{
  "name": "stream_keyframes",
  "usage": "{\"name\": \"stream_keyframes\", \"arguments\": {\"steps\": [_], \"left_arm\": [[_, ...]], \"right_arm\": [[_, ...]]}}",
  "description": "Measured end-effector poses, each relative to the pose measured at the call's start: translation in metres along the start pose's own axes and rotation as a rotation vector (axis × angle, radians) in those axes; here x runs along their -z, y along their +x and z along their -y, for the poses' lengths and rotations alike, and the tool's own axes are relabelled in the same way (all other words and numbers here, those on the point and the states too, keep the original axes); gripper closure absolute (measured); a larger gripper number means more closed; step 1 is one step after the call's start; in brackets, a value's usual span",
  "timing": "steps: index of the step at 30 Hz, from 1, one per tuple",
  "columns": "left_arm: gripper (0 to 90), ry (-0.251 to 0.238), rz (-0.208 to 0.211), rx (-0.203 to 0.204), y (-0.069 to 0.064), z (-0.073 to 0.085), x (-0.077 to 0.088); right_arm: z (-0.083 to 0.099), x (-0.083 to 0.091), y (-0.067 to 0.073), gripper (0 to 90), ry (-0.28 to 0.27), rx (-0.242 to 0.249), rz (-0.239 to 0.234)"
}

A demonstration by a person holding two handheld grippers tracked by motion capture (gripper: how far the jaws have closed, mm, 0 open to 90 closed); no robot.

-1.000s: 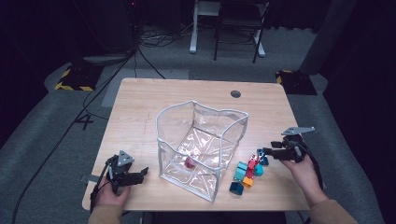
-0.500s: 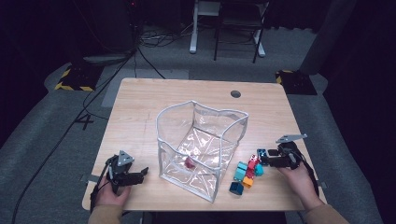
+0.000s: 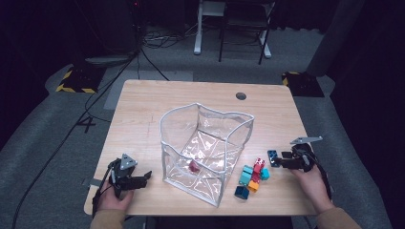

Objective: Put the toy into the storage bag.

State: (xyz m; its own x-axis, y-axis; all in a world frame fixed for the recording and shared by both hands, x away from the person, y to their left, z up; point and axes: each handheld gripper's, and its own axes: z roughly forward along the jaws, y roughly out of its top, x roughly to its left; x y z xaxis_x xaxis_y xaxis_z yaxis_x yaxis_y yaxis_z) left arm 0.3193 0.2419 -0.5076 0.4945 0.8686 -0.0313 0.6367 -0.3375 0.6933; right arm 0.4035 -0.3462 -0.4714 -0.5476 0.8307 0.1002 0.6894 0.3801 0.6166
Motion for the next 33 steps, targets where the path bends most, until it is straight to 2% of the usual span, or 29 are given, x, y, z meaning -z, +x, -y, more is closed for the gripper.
{"name": "stream_keyframes", "arguments": {"steps": [5, 10, 13, 15, 20, 25, 33], "left_arm": [[20.3, 0.000, -0.001, 0.000, 0.000, 0.000, 0.000], [20.3, 0.000, 0.000, 0.000, 0.000, 0.000, 0.000], [20.2, 0.000, 0.000, 0.000, 0.000, 0.000, 0.000], [20.3, 0.000, 0.000, 0.000, 0.000, 0.000, 0.000], [20.3, 0.000, 0.000, 0.000, 0.000, 0.000, 0.000], [20.3, 0.000, -0.001, 0.000, 0.000, 0.000, 0.000], [20.3, -0.001, -0.001, 0.000, 0.000, 0.000, 0.000]], "right_arm": [[-0.003, -0.004, 0.010, 45.5, 0.004, 0.017, -0.014], [-0.005, -0.016, 0.012, 46.2, 0.029, 0.020, 0.009], [-0.007, -0.020, 0.013, 52.0, 0.038, 0.050, 0.042], [-0.007, -0.020, 0.015, 59.0, 0.047, 0.083, 0.066], [-0.008, -0.019, 0.015, 59.5, 0.054, 0.077, 0.059], [-0.014, -0.006, 0.018, 59.5, 0.016, 0.061, 0.009], [-0.028, 0.016, 0.020, 59.5, -0.038, 0.059, -0.014]]}}
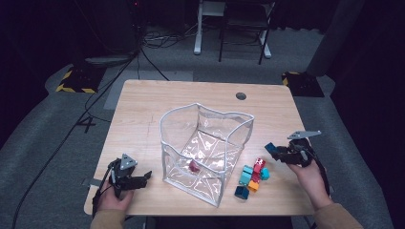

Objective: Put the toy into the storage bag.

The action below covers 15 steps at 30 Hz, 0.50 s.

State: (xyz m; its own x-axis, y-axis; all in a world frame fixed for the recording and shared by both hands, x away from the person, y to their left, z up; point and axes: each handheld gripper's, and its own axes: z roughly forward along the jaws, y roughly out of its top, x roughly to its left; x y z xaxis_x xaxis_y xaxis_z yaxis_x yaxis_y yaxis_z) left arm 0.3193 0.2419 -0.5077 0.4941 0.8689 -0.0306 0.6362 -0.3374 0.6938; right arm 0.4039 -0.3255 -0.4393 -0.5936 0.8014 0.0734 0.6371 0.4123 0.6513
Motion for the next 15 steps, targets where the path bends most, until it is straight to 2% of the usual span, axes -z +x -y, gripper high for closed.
{"name": "stream_keyframes", "arguments": {"steps": [4, 7, 15], "left_arm": [[20.2, 0.000, 0.000, 0.000, 0.000, 0.000, 0.000], [20.2, 0.000, 0.000, 0.000, 0.000, 0.000, 0.000], [20.1, -0.001, 0.000, 0.002, 0.000, 0.000, 0.000]], "right_arm": [[-0.010, 0.015, 0.004, 59.5, -0.032, 0.005, -0.042], [-0.016, 0.021, 0.007, 59.5, -0.037, 0.021, -0.052], [-0.045, 0.058, 0.020, 59.5, -0.085, 0.057, -0.107]]}}
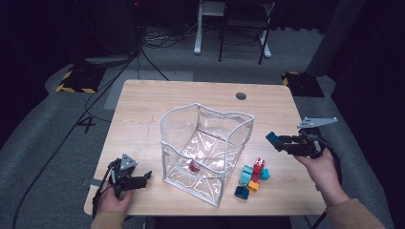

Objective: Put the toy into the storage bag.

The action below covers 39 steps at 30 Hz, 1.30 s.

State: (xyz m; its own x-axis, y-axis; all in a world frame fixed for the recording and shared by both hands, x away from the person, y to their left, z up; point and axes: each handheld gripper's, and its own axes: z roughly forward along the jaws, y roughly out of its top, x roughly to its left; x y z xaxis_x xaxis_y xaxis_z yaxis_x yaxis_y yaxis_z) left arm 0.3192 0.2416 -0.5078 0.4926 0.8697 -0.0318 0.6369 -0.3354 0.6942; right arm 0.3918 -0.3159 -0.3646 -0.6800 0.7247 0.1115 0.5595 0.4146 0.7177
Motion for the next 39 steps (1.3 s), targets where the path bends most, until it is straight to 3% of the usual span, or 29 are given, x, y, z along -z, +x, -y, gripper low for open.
{"name": "stream_keyframes", "arguments": {"steps": [10, 20, 33, 37, 39], "left_arm": [[20.2, 0.000, 0.000, -0.002, 0.000, 0.000, 0.000], [20.2, 0.000, 0.000, 0.000, 0.000, 0.000, 0.000], [19.3, 0.002, -0.013, 0.010, -0.002, -0.001, -0.001], [19.3, 0.002, -0.013, 0.010, -0.002, -0.001, -0.001], [19.3, 0.002, -0.013, 0.010, -0.002, -0.001, -0.001]], "right_arm": [[-0.023, 0.028, 0.015, 59.5, -0.046, 0.024, -0.031], [-0.042, 0.041, 0.031, 59.5, -0.083, 0.057, -0.066], [-0.088, 0.041, 0.059, 59.5, -0.115, 0.142, -0.144], [-0.111, 0.033, 0.072, 59.5, -0.113, 0.179, -0.178], [-0.114, 0.032, 0.074, 59.5, -0.113, 0.183, -0.182]]}}
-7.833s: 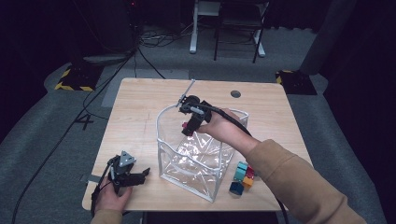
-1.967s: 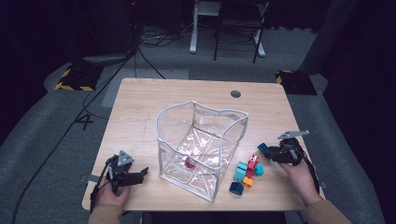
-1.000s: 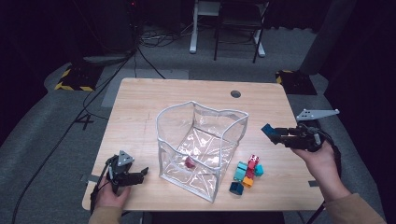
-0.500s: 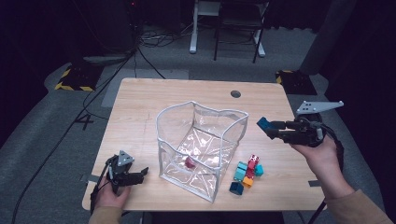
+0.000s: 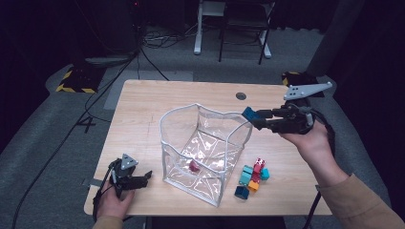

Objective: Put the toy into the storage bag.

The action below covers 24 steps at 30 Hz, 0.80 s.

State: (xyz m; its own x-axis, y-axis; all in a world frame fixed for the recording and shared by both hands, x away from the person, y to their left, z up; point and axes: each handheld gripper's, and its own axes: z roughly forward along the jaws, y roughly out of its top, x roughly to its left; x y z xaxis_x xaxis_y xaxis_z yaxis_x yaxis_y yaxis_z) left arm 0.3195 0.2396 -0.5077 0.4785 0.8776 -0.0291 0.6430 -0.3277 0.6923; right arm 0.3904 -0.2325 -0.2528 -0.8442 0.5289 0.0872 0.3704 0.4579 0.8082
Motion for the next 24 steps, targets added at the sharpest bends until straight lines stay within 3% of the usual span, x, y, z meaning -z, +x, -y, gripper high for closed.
{"name": "stream_keyframes", "arguments": {"steps": [8, 14, 24], "left_arm": [[19.3, 0.000, 0.000, 0.000, 0.000, 0.000, 0.000], [19.3, 0.000, 0.000, -0.001, 0.000, 0.000, 0.000], [18.4, -0.002, -0.010, 0.011, -0.001, -0.001, -0.001]], "right_arm": [[-0.033, -0.031, 0.010, 59.5, 0.037, 0.037, -0.045], [-0.045, -0.052, 0.016, 59.5, 0.065, 0.057, -0.053], [-0.064, -0.114, 0.031, 59.4, 0.169, 0.087, -0.067]]}}
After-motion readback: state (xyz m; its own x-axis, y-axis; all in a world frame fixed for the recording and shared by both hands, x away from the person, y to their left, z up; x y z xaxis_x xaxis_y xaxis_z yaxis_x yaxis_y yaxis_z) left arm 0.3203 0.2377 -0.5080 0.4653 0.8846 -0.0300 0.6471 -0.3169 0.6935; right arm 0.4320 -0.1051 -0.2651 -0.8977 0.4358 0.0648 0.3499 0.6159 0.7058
